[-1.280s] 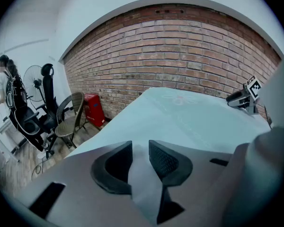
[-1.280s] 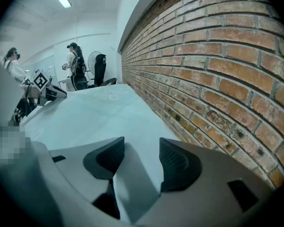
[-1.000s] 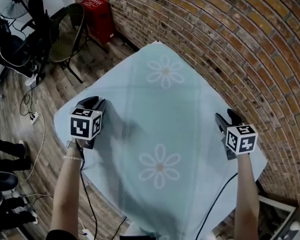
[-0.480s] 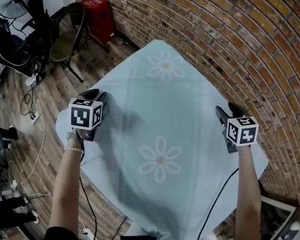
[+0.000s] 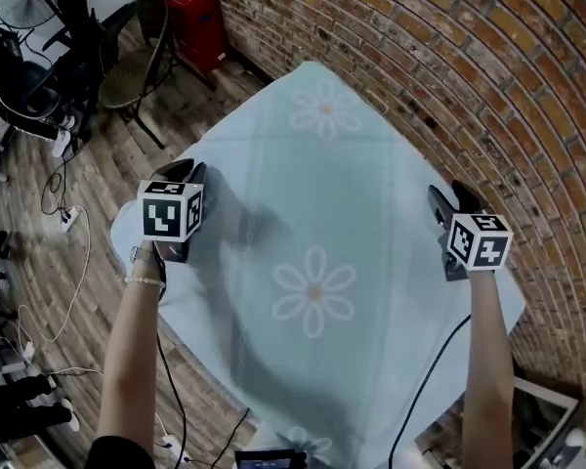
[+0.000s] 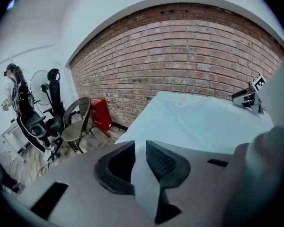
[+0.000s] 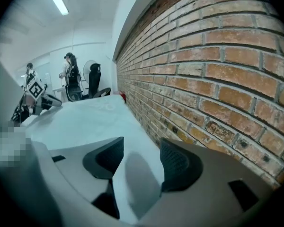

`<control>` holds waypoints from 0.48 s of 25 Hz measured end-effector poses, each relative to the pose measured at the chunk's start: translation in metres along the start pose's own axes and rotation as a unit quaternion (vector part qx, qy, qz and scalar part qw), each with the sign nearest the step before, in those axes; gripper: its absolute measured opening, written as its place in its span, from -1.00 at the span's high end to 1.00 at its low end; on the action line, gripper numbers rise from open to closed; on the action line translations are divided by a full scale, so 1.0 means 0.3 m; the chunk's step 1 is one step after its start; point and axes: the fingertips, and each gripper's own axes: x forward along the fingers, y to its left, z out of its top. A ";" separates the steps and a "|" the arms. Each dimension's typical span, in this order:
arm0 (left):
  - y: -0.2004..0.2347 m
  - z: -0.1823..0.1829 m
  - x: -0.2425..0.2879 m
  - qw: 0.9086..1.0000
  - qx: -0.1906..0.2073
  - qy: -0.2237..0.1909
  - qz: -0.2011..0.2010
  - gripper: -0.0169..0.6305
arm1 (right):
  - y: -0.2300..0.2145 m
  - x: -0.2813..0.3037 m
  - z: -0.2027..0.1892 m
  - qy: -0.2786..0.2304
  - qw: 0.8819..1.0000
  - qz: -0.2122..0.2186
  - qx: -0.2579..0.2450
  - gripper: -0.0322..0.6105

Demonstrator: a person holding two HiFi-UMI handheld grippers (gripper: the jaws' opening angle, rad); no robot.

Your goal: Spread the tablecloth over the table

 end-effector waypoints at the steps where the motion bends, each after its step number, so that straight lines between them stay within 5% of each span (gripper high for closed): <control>1: -0.003 0.004 -0.025 1.000 -0.003 -0.011 0.003 0.72 | -0.004 -0.023 0.015 -0.016 1.000 -0.002 0.008 0.12; 7: -0.084 0.029 -0.247 0.996 -0.024 -0.088 -0.012 0.89 | 0.003 -0.205 0.050 -0.075 0.996 -0.039 -0.038 0.68; 12: -0.230 0.058 -0.491 0.989 -0.029 -0.144 -0.030 0.90 | 0.086 -0.408 0.073 -0.118 0.992 -0.023 -0.047 0.74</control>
